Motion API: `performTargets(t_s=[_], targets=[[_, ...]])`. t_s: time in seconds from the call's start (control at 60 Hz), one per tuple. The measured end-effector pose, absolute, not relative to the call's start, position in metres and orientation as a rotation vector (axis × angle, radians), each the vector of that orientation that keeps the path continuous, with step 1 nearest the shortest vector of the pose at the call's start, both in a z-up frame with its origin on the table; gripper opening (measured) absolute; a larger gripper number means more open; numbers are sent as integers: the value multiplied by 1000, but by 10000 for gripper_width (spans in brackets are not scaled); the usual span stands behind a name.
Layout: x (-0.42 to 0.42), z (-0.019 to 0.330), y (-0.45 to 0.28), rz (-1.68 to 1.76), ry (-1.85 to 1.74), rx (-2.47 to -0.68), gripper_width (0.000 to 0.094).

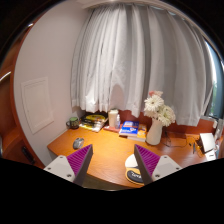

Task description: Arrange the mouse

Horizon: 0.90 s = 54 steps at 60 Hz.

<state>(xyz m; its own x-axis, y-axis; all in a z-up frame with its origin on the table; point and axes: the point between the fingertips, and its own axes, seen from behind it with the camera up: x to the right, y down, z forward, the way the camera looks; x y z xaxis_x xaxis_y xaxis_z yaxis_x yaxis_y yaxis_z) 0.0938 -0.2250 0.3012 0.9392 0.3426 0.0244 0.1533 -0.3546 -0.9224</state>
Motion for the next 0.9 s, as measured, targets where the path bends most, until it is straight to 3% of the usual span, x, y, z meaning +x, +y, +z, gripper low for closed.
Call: performTargets(t_s=[0.15, 0.25, 0.533, 0.75, 0.9], targets=[[74, 257, -226, 199, -363, -1988, 829], [41, 198, -215, 185, -362, -2043, 830], [-77, 80, -185, 160, -361, -2208, 826], [-180, 23, -129, 176, -309, -2288, 830], [-227, 1, -83, 167, -277, -2314, 822]])
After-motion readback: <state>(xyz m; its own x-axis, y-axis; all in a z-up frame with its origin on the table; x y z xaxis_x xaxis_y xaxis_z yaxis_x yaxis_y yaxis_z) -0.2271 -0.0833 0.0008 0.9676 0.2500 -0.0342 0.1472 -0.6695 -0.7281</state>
